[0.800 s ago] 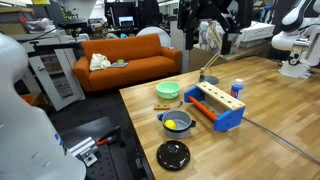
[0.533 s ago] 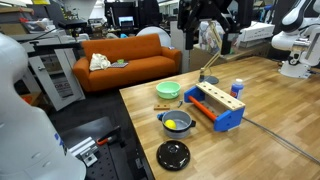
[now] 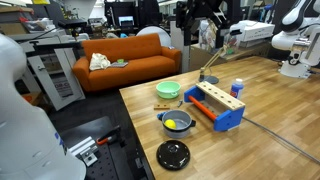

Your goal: Pick the wooden object on the table and put it in the green bowl

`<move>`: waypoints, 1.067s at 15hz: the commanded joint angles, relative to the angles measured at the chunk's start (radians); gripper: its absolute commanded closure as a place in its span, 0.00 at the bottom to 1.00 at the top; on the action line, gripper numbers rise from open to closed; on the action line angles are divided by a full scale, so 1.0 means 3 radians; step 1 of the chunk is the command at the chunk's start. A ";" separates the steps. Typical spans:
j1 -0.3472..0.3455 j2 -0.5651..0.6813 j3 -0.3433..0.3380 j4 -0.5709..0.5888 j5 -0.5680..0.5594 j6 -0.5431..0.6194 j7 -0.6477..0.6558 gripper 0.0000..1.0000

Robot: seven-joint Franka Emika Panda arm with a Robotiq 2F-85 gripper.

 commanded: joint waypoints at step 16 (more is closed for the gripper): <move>0.0256 0.0246 0.0238 0.0156 0.0510 -0.0015 0.0250 0.00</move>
